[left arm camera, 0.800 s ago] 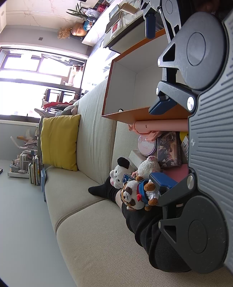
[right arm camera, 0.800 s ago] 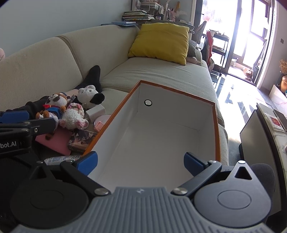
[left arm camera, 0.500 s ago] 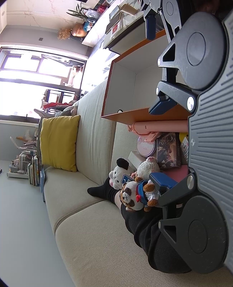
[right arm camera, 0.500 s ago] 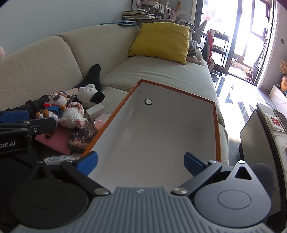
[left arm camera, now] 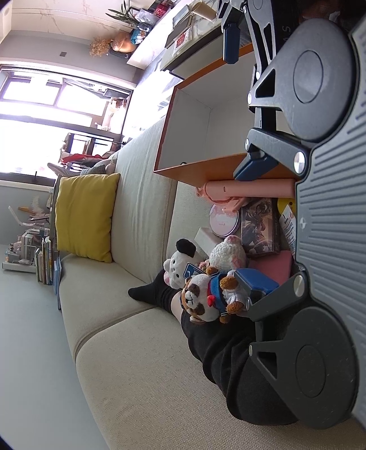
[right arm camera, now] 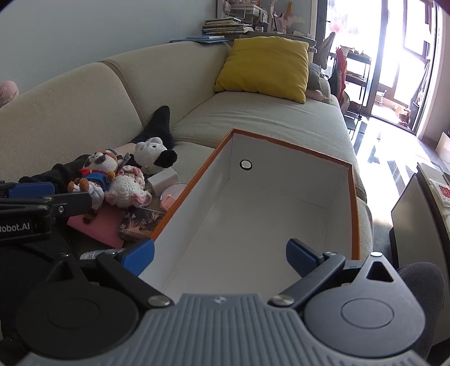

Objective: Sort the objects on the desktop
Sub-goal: 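Move both tools toward the pile of plush toys beside the box, then grasp the raccoon plush with the left tool while the right tool grasps the crocheted bunny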

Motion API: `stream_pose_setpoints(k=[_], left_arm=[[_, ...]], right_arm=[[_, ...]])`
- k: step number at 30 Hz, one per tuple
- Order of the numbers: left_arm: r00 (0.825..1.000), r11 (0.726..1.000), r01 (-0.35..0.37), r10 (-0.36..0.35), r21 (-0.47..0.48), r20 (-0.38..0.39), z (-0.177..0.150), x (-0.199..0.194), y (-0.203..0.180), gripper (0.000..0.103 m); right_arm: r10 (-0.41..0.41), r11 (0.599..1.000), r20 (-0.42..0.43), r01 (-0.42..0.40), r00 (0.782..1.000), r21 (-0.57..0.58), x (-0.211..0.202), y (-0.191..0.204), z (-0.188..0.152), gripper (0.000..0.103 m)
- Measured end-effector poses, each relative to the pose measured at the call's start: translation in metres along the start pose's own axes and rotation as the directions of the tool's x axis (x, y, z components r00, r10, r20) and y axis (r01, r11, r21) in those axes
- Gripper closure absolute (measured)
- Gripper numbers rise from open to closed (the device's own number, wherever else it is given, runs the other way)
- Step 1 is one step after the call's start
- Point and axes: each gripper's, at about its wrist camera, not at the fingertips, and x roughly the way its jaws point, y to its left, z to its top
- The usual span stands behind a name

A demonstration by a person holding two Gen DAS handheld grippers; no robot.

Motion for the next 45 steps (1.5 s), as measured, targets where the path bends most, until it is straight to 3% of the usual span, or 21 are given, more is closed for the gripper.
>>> stream_pose_setpoints(k=[4, 6, 9, 15, 19, 25, 32, 36, 38, 41, 45], left_arm=[[0.999, 1.000, -0.007, 0.006, -0.031, -0.039, 0.011, 0.009, 0.015, 0.038], [0.998, 0.998, -0.044, 0.042, -0.039, -0.050, 0.020, 0.014, 0.025, 0.039], [0.994, 0.994, -0.094, 0.090, -0.048, -0.069, 0.034, 0.024, 0.040, 0.041], [0.981, 0.989, -0.104, 0.086, -0.101, -0.172, 0.055, 0.063, 0.066, 0.041], [0.964, 0.987, -0.113, 0.080, -0.118, -0.253, 0.058, 0.094, 0.075, 0.037], [0.942, 0.980, -0.144, 0.093, -0.138, -0.322, 0.052, 0.124, 0.092, 0.031], [0.935, 0.971, -0.069, -0.018, -0.229, -0.354, 0.052, 0.142, 0.114, 0.031], [0.932, 0.986, -0.051, -0.010, -0.158, -0.362, 0.052, 0.141, 0.110, 0.035], [0.929, 0.992, -0.058, 0.012, -0.115, -0.371, 0.052, 0.139, 0.107, 0.036], [0.926, 0.991, -0.050, -0.001, -0.125, -0.378, 0.054, 0.137, 0.112, 0.036], [0.925, 0.992, -0.061, 0.013, -0.114, -0.380, 0.053, 0.139, 0.111, 0.035]], right_arm=[[0.056, 0.997, -0.002, -0.056, 0.998, -0.043, 0.010, 0.003, 0.019, 0.029], [0.117, 0.992, -0.013, -0.117, 0.993, -0.056, 0.019, 0.006, 0.035, 0.045], [0.193, 0.979, -0.037, -0.195, 0.981, -0.060, 0.034, 0.011, 0.057, 0.053], [0.348, 0.934, -0.105, -0.354, 0.932, -0.049, 0.084, 0.029, 0.090, 0.064], [0.370, 0.918, -0.173, -0.388, 0.913, -0.080, 0.118, 0.045, 0.100, 0.064], [0.417, 0.894, -0.315, -0.447, 0.852, -0.025, 0.167, 0.057, 0.108, 0.063], [0.488, 0.870, -0.397, -0.469, 0.777, 0.152, 0.212, 0.051, 0.121, 0.061], [0.532, 0.846, -0.456, -0.468, 0.713, 0.255, 0.235, 0.054, 0.121, 0.057], [0.531, 0.847, -0.483, -0.456, 0.696, 0.274, 0.242, 0.059, 0.119, 0.054], [0.514, 0.857, -0.508, -0.437, 0.691, 0.274, 0.249, 0.064, 0.117, 0.043], [0.540, 0.842, -0.537, -0.408, 0.648, 0.354, 0.264, 0.066, 0.108, 0.040]])
